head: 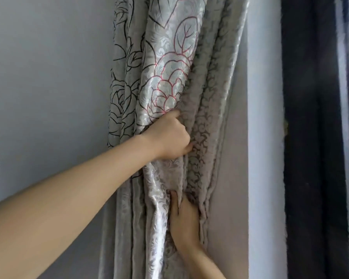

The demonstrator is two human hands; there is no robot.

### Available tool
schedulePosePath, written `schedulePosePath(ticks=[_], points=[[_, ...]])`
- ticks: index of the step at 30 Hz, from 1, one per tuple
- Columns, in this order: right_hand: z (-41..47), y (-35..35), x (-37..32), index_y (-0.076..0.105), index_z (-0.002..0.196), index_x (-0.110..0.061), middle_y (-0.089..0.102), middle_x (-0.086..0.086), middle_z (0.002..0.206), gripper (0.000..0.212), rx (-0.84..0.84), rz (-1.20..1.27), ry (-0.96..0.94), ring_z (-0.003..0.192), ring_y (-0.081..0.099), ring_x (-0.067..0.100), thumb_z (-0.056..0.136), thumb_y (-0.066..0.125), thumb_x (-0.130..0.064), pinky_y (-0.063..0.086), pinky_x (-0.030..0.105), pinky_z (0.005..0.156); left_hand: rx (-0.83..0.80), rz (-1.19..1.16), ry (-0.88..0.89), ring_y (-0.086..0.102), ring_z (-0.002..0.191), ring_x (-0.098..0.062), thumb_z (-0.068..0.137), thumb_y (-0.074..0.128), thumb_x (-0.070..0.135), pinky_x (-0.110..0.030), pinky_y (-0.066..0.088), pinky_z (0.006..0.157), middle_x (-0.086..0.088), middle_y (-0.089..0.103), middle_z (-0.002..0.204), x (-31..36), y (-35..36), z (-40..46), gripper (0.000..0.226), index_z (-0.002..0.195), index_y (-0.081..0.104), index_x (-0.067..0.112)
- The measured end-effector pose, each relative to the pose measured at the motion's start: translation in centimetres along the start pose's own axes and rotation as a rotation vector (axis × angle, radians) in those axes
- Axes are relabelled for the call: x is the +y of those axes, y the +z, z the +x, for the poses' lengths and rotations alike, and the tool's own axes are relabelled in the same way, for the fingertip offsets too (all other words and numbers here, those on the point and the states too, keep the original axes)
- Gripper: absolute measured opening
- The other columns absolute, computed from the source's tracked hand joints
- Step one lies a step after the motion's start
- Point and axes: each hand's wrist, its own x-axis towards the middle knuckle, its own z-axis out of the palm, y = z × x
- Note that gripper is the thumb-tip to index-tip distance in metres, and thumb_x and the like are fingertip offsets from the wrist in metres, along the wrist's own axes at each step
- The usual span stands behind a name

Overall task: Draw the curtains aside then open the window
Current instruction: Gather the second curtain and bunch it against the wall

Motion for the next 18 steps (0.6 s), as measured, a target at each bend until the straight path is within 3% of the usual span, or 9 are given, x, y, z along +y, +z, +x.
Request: schedulePosePath(ticks=[2,4,7,9,11,15,18], points=[[1.4,3.5,0.8,0.062,0.099,-0.008,0.072,0.011,0.081,0.089,-0.021,0.027,-0.026,0.068,0.066,0.022,0.079,0.002,-0.071,0.051,0.028,0.062,0.033,0.063,-0.035,0.062,0.062,-0.021,0.094,0.029,0.035,-0.03,0.036,0.094,-0.002,0.072,0.065,-1.8,3.2,-0.8,0.051,0.072,0.071,0.014],[2.4,6.9,1.9,0.061,0.094,-0.007,0.07,0.015,0.074,0.094,-0.062,0.032,-0.022,0.061,0.064,0.026,0.076,-0.002,-0.074,0.051,0.031,0.056,-0.008,0.037,-0.042,0.059,0.059,-0.02,0.095,0.028,0.035,-0.032,0.037,0.093,0.0,0.069,0.061,-3.2,6.8,-1.5,0.053,0.067,0.068,0.014],[4.0,12.0,3.5,0.06,0.09,-0.004,0.066,0.018,0.068,0.082,-0.059,0.014,-0.042,0.055,0.061,0.027,0.083,0.01,-0.068,0.05,0.033,0.051,-0.009,0.023,-0.042,0.046,0.043,-0.017,0.09,0.027,0.032,-0.031,0.045,0.081,0.0,0.061,0.044,-4.8,11.8,-2.6,0.056,0.049,0.061,0.013],[5.2,15.1,4.3,0.061,0.094,-0.001,0.067,0.021,0.072,0.054,-0.056,-0.027,-0.047,0.06,0.063,0.031,0.091,0.033,-0.047,0.05,0.035,0.055,0.046,0.038,-0.083,0.033,0.039,-0.016,0.086,0.026,0.032,-0.03,0.046,0.074,0.001,0.052,0.036,-6.0,15.2,-3.1,0.056,0.041,0.053,0.015],[6.5,18.0,5.2,0.06,0.098,-0.001,0.068,0.021,0.079,0.037,-0.115,-0.012,-0.005,0.068,0.063,0.031,0.093,0.041,-0.032,0.049,0.034,0.06,0.039,0.033,-0.075,0.035,0.045,-0.017,0.092,0.027,0.032,-0.033,0.042,0.081,-0.001,0.047,0.043,-7.1,19.1,-3.3,0.053,0.047,0.05,0.015],[9.0,24.4,6.8,0.057,0.101,-0.006,0.069,0.019,0.087,0.035,-0.133,0.015,0.039,0.073,0.064,0.028,0.094,0.036,-0.033,0.049,0.033,0.063,-0.027,-0.087,-0.093,0.038,0.055,-0.02,0.095,0.028,0.035,-0.037,0.035,0.091,-0.004,0.052,0.055,-9.3,25.8,-3.6,0.052,0.061,0.06,0.012],[10.5,28.9,7.5,0.06,0.1,-0.008,0.07,0.015,0.073,0.051,-0.053,-0.08,0.011,0.06,0.064,0.024,0.095,0.024,-0.043,0.049,0.03,0.052,0.031,-0.16,-0.142,0.032,0.045,-0.018,0.094,0.035,0.032,-0.035,0.037,0.086,-0.005,0.06,0.049,-11.3,30.9,-4.1,0.052,0.053,0.059,0.012]])
